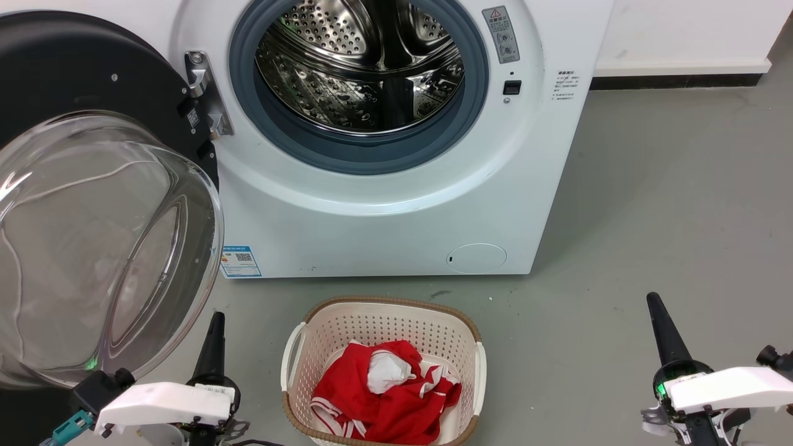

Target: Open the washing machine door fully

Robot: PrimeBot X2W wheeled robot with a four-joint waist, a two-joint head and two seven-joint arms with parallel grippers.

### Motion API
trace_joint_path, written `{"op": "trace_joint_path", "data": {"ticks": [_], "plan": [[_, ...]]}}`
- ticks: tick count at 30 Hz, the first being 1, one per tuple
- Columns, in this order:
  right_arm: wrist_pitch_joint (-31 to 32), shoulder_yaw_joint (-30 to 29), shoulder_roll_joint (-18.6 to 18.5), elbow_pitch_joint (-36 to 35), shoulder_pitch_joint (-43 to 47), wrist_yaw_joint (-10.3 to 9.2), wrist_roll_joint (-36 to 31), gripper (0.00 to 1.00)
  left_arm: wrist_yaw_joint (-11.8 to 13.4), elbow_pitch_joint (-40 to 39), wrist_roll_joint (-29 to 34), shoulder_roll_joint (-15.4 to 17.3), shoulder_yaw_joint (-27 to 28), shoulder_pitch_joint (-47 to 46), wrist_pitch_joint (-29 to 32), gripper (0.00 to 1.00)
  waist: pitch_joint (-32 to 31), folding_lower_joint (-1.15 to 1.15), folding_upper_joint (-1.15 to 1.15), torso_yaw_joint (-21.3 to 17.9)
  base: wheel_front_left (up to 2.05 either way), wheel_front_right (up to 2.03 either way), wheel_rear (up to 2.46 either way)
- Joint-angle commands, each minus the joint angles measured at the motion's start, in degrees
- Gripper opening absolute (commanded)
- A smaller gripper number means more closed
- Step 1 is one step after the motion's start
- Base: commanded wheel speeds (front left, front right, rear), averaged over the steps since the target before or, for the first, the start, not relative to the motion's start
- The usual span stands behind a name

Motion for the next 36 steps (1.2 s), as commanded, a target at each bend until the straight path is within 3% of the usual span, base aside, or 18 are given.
{"op": "trace_joint_path", "data": {"ticks": [1, 36], "plan": [[0.3, -0.23, -0.39, -0.18, -1.17, 0.0, 1.79, 0.0, -0.29, -0.21, -1.74, 0.08, 0.34, -1.5, 0.45, 0.0, 0.0, 0.0, 0.0, 0.02, 0.0, 0.0, 0.0], [3.92, -1.81, -0.14, 2.16, -3.11, -0.01, 19.31, 0.0, -1.52, 1.67, -19.69, 0.07, 1.56, -3.11, 4.95, 0.0, -0.01, 0.0, 0.0, 0.47, 0.0, 0.0, 0.0]]}}
